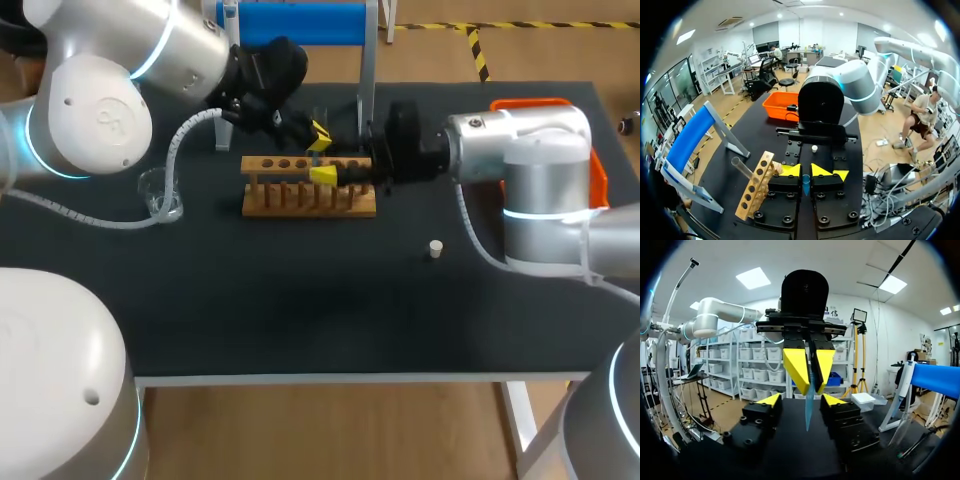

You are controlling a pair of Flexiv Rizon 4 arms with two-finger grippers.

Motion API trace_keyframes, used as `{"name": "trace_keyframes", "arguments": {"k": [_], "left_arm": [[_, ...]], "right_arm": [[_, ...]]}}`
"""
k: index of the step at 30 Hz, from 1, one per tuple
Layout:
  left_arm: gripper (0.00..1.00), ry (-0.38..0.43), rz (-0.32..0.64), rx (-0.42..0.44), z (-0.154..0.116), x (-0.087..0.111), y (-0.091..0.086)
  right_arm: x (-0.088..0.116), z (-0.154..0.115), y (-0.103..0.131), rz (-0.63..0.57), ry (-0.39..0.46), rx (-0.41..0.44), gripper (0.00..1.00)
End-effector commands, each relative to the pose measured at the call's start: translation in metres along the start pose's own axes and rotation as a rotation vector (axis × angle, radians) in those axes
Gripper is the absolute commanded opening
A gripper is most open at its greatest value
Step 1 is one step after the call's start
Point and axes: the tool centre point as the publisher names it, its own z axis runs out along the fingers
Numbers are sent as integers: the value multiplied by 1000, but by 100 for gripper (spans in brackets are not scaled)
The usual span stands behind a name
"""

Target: Invert the test tube, pick up the pipette, mount the tip to pipette, aspirate from beaker and dispense into the tube, eject the tip, return the pipette, and cap with the stopper.

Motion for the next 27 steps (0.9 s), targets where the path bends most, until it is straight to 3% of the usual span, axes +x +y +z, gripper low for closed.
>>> {"name": "trace_keyframes", "arguments": {"k": [1,9,22,23,24,27], "left_arm": [[0,2,0,-2,-1,0,0],[0,2,0,-2,-1,0,0],[0,2,0,-2,-1,0,0],[29,2,0,-2,-1,0,0],[100,2,0,-2,-1,0,0],[100,2,0,-2,-1,0,0]], "right_arm": [[0,-1,0,0,0,-3,19],[2,-3,1,0,-6,-10,0],[3,-5,1,2,-5,-19,0],[3,-6,1,2,-6,-18,0],[3,-7,1,1,-7,-18,0],[2,-13,1,2,-11,-14,0]]}}
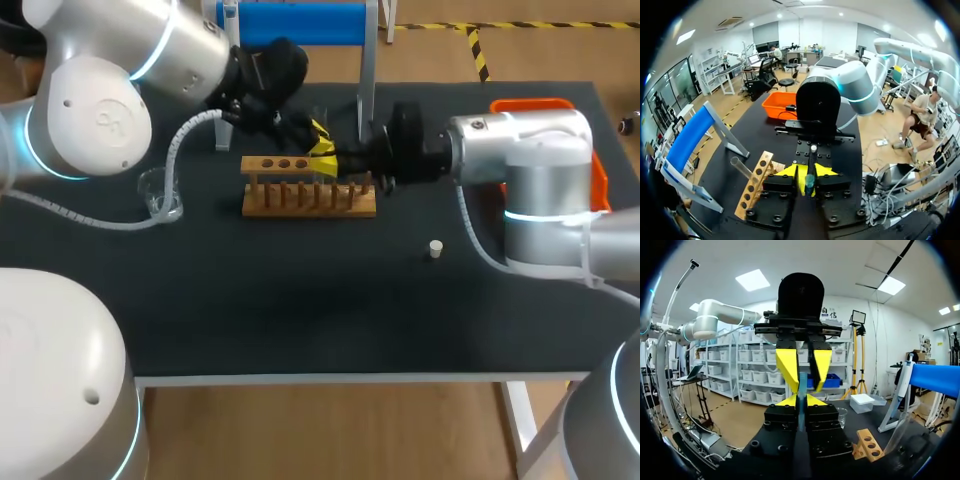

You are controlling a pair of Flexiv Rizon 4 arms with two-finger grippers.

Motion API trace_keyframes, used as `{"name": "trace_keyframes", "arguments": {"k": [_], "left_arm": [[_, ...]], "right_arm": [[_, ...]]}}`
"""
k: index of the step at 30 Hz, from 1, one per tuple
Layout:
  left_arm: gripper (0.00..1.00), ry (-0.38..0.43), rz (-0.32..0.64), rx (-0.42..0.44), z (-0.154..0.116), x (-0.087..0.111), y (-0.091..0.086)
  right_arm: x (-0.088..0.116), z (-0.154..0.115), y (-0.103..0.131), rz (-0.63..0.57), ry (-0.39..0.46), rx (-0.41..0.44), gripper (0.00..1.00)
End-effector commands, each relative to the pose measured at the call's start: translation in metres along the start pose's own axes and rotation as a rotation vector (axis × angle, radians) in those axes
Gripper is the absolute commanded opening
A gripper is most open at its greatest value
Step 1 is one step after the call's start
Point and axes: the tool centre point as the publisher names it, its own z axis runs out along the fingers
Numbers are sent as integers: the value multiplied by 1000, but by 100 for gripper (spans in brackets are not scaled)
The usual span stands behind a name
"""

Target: Invert the test tube, pick up the pipette, mount the tip to pipette, aspirate from beaker and dispense into the tube, eject the tip, return the pipette, and cap with the stopper.

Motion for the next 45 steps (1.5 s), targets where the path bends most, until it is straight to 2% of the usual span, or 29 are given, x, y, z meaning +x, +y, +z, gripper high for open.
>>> {"name": "trace_keyframes", "arguments": {"k": [1,11,19,28,35,45], "left_arm": [[100,4,0,-1,0,-2,0],[100,4,0,-1,0,-2,0],[100,4,0,-1,0,-2,0],[100,4,0,-1,0,-2,0],[100,4,0,-1,0,-2,0],[100,4,0,-1,0,-2,0]], "right_arm": [[3,-11,1,-1,-6,4,0],[3,-57,1,-6,-29,26,0],[12,-110,0,-9,-52,33,0],[22,-156,-6,-15,-55,32,0],[28,-181,-19,3,-62,48,0],[33,-197,-28,-14,-57,72,0]]}}
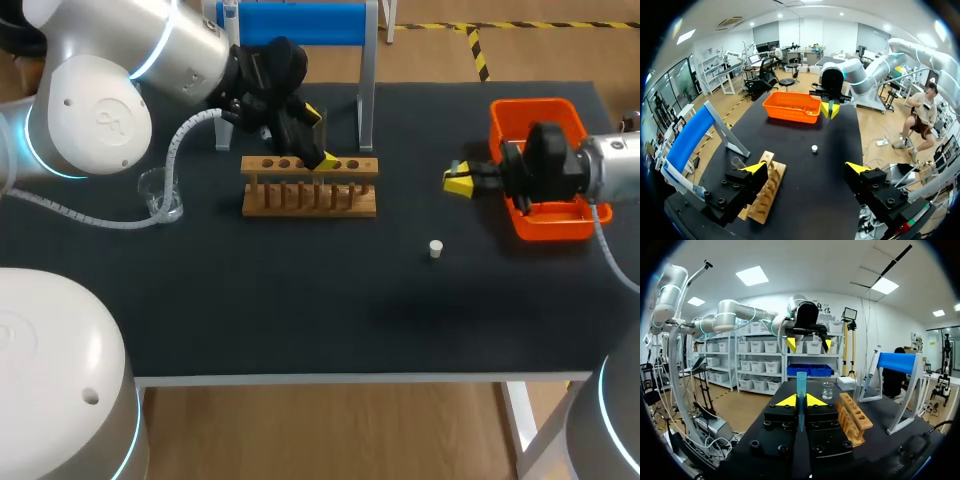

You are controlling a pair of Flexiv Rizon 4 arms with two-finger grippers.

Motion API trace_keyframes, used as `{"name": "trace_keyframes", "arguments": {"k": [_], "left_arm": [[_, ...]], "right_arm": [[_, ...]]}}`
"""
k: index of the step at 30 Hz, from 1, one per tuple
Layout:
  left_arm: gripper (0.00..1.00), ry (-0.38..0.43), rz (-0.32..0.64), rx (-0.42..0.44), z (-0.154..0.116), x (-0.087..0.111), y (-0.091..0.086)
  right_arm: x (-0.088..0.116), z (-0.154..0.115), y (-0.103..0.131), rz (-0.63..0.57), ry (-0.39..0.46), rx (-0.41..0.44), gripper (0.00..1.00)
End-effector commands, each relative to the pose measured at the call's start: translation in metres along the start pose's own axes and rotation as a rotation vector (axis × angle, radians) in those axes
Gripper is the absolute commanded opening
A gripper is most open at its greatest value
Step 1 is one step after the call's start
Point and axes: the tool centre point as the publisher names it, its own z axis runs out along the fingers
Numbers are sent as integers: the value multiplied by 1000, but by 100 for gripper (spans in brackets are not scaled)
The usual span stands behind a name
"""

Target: Invert the test tube, pick up the pipette, mount the tip to pipette, aspirate from beaker and dispense into the tube, eject the tip, return the pipette, and cap with the stopper.

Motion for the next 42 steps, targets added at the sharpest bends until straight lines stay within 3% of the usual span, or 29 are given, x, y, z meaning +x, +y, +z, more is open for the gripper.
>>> {"name": "trace_keyframes", "arguments": {"k": [1,30,34,42], "left_arm": [[100,4,1,-1,0,0,0],[100,4,1,-1,0,0,0],[100,-137,-157,7,-32,-30,40],[100,-296,-303,-6,-91,-80,103]], "right_arm": [[1,-7,0,5,3,-7,0],[3,-11,2,33,1,-41,0],[3,-11,2,33,1,-41,0],[3,-11,2,33,1,-41,0]]}}
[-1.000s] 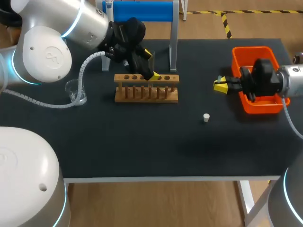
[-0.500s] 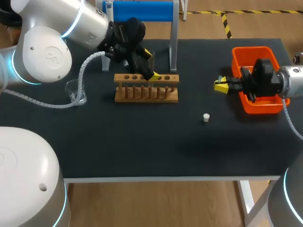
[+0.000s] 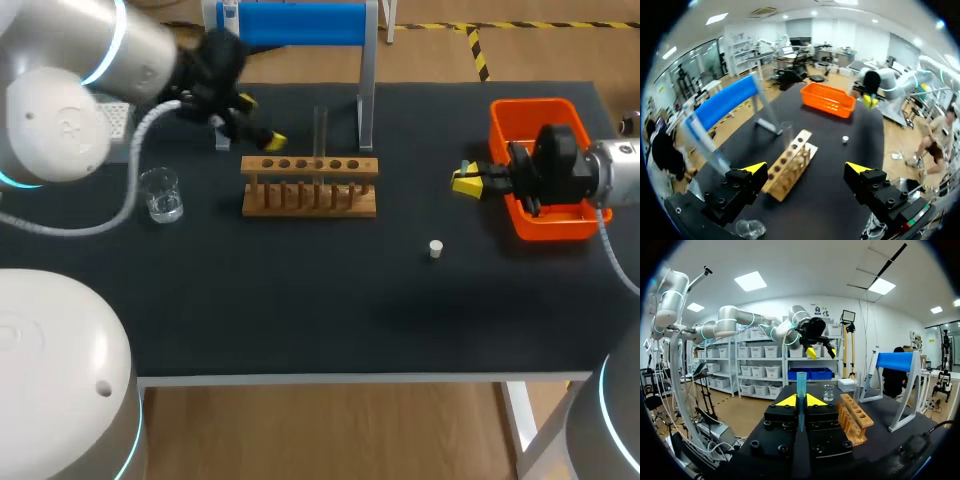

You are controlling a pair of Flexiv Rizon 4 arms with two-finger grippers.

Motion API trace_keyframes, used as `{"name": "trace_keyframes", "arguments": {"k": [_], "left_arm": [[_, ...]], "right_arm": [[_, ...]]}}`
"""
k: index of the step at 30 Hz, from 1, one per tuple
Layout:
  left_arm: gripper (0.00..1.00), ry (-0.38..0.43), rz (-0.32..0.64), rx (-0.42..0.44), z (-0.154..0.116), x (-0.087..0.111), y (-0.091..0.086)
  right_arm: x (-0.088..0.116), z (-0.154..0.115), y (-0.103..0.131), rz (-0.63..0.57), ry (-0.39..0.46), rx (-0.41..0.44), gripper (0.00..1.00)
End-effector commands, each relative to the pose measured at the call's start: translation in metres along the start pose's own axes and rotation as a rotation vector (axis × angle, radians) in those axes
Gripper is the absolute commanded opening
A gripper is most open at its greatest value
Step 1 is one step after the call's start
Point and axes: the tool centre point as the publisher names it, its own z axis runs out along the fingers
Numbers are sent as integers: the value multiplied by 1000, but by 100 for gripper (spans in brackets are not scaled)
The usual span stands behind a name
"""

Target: Invert the test tube, pick up the pipette, mount the tip to pipette, aspirate from beaker and dispense into the tube, eject the tip, return the pipette, and cap with the stopper.

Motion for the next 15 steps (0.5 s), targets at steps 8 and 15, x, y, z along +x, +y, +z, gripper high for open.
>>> {"name": "trace_keyframes", "arguments": {"k": [8,15], "left_arm": [[100,-327,-196,14,-51,-75,41],[100,-492,-287,59,-42,-98,39]], "right_arm": [[0,-1,0,0,2,0,0],[0,-1,0,0,2,0,0]]}}
